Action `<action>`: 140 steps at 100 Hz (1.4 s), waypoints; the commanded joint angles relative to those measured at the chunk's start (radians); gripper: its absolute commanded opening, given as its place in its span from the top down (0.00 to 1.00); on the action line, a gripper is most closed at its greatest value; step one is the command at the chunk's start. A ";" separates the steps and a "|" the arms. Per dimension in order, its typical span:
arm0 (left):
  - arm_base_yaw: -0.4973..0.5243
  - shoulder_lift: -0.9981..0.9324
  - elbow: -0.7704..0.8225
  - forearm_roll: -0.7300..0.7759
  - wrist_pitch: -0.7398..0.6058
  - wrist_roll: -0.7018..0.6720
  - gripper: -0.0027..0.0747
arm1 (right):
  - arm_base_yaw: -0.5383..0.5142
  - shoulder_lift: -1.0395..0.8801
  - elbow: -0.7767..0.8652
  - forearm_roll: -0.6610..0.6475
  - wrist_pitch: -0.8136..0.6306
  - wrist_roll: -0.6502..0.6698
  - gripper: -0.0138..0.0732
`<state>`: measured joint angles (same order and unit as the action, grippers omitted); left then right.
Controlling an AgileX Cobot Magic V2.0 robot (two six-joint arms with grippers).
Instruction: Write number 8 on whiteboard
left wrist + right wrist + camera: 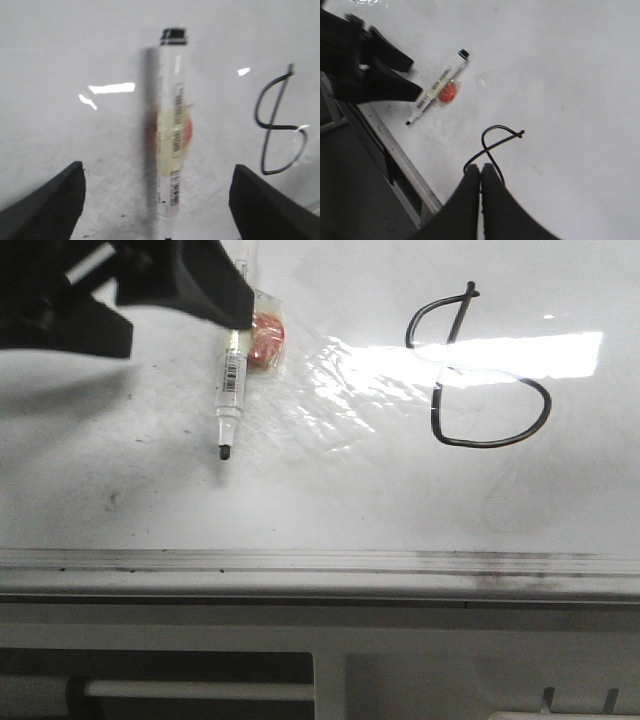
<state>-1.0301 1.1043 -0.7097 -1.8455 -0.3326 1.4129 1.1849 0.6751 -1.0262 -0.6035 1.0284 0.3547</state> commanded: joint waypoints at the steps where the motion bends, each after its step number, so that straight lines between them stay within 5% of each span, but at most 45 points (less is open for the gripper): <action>1: -0.034 -0.121 0.001 0.003 0.006 0.069 0.26 | -0.002 -0.071 0.026 -0.103 -0.042 0.049 0.89; 16: -0.075 -0.321 0.103 0.003 0.004 0.134 0.35 | -0.002 -0.248 0.206 -0.168 -0.092 0.124 0.89; 41: -0.094 -0.620 0.284 -0.016 0.006 0.134 0.99 | -0.002 -0.510 0.425 -0.185 -0.152 0.181 0.89; 124: -0.092 -0.725 0.343 -0.008 0.004 0.134 0.99 | -0.002 -0.559 0.455 -0.170 -0.221 0.181 0.89; 131: -0.083 -0.727 0.355 0.118 -0.011 0.134 0.99 | -0.002 -0.559 0.455 -0.170 -0.221 0.181 0.89; 140: -0.033 -0.727 0.399 0.502 0.006 0.011 0.99 | -0.002 -0.559 0.455 -0.170 -0.221 0.181 0.89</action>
<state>-1.1017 0.3742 -0.3154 -1.6490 -0.3541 1.5226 1.1849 0.1006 -0.5519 -0.7338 0.8732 0.5351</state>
